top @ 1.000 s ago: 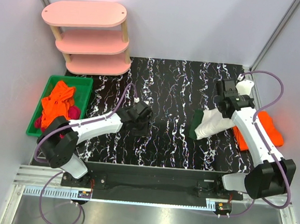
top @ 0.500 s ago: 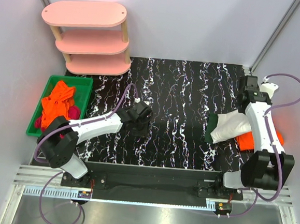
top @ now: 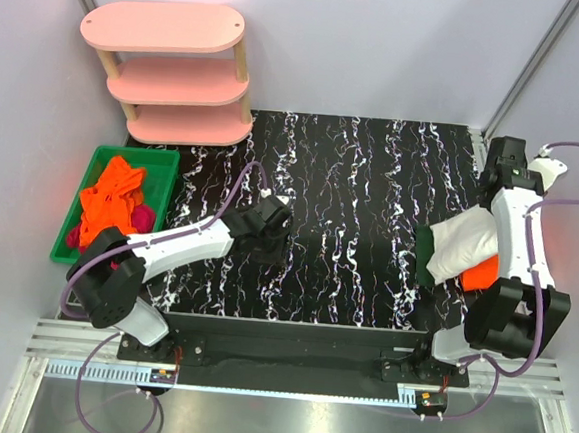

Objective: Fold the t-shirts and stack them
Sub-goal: Put the neatly folded tshirt into the corner of the board with the right arm

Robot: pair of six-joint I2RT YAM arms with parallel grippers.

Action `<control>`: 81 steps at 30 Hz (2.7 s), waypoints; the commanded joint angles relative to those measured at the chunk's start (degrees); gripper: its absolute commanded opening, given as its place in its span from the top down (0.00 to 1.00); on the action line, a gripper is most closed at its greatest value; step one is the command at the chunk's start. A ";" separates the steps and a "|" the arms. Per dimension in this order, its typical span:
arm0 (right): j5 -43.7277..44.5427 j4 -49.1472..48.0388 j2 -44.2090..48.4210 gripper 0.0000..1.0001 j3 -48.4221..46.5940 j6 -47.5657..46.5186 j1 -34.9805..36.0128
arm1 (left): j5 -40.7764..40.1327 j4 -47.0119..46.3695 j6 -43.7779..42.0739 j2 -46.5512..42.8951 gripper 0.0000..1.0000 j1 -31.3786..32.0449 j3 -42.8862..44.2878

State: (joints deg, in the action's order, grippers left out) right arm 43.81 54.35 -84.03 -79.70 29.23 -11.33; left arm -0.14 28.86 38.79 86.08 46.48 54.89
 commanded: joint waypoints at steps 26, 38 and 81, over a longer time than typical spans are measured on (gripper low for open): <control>-2.77 0.49 -3.07 1.00 2.19 12.69 -12.84 | 1.28 0.84 -3.98 2.86 0.56 -0.69 4.78; 5.49 3.92 -7.90 1.00 -1.08 16.37 -12.84 | 1.90 1.20 -4.33 4.62 0.56 -0.69 5.31; -14.80 -11.80 3.33 0.92 13.15 8.12 -5.89 | 4.01 0.05 -3.45 6.55 0.56 -0.86 6.89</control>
State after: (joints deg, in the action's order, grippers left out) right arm 36.25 49.17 -85.58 -73.65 39.05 -16.49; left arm 1.69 30.35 34.98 91.61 45.95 58.78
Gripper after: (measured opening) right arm 0.299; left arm 0.442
